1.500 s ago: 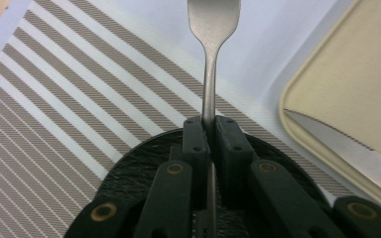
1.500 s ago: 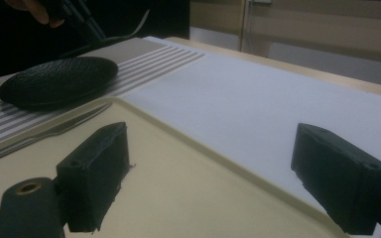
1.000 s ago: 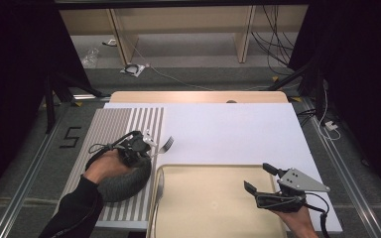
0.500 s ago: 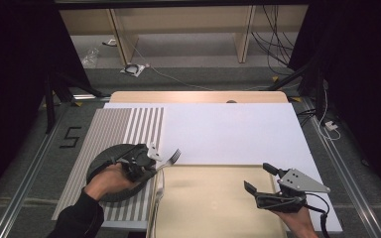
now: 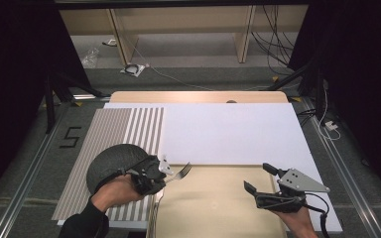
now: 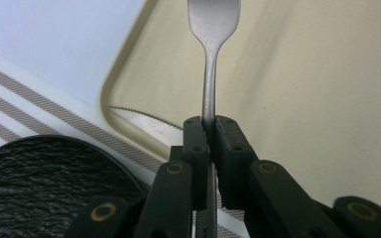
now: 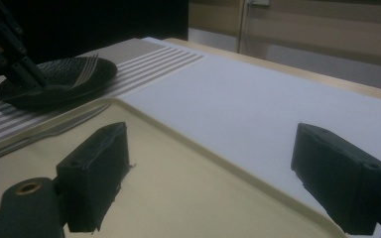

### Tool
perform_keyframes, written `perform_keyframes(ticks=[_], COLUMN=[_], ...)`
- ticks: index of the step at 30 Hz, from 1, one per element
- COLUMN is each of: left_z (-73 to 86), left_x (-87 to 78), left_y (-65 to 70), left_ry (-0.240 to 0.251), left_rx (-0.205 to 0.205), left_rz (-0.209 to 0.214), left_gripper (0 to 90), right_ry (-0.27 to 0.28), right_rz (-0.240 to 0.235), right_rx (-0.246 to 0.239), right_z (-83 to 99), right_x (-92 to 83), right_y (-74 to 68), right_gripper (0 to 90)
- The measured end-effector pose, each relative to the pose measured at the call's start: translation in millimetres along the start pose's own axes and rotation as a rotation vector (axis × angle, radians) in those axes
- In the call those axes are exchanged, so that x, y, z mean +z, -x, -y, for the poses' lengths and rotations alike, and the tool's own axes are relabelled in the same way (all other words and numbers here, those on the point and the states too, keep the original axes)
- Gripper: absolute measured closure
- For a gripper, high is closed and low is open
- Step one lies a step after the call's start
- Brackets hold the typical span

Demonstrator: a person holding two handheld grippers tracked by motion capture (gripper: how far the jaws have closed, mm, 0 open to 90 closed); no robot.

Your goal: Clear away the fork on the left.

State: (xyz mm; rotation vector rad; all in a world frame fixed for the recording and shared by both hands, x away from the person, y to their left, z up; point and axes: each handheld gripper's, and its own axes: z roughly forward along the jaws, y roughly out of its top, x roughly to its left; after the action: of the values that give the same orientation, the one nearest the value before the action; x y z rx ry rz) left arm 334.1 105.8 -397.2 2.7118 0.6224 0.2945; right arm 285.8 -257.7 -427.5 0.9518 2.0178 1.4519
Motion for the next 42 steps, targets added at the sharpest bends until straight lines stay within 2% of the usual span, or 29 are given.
perform_keyframes(ticks=[2,5,7,9,13,17,25,28,33,36,38,42], left_z=[-2.0,-4.4,-5.7,-6.8,-9.9,-12.1,-14.5,-14.8,-16.5,-16.7,-17.1,-17.7], left_x=[0.7,0.8,2.2,3.2,5.0,7.4,15.2,17.5,19.4,21.6,23.6,26.6], left_y=[4.1,8.5,12.4,16.7,27.0,34.1,43.1,46.6,55.1,60.3,63.3,68.0], left_ry=[-0.002,0.010,0.000,0.006,-0.004,-0.011,-0.037,-0.041,-0.045,-0.044,-0.052,-0.058], left_rx=[0.006,0.001,0.009,0.018,0.045,0.055,0.037,0.032,0.042,0.047,0.049,0.059], left_rz=[0.011,0.053,0.047,0.069,0.080,0.086,0.100,0.119,0.136,0.183,0.173,0.194], left_gripper=[83.7,83.7,83.7,83.7,83.7,83.7,83.6,83.6,83.7,83.6,83.6,83.6], right_ry=[0.000,-0.001,0.000,-0.002,0.001,0.001,0.004,0.004,0.004,0.005,0.003,0.001], right_rz=[0.000,0.000,0.000,0.000,0.001,0.004,0.005,0.004,0.003,0.003,0.004,0.004], right_rx=[-0.001,0.000,0.002,0.000,-0.004,-0.004,-0.005,-0.004,-0.006,-0.008,-0.008,-0.009], right_z=[0.0,-0.1,0.0,-0.1,-0.1,-0.4,-0.3,-0.2,-0.1,-0.2,-0.4,-0.3], right_x=[0.0,-0.5,-0.4,-0.5,-0.3,-1.1,-0.8,-0.7,-0.2,-0.5,-0.8,-0.7], right_y=[-0.1,0.3,0.4,0.4,0.0,0.8,0.5,0.5,0.2,0.2,-0.1,-0.2], right_gripper=[15.9,15.8,15.8,15.9,15.9,15.9,15.9,15.8,15.9,15.9,15.9,15.9])
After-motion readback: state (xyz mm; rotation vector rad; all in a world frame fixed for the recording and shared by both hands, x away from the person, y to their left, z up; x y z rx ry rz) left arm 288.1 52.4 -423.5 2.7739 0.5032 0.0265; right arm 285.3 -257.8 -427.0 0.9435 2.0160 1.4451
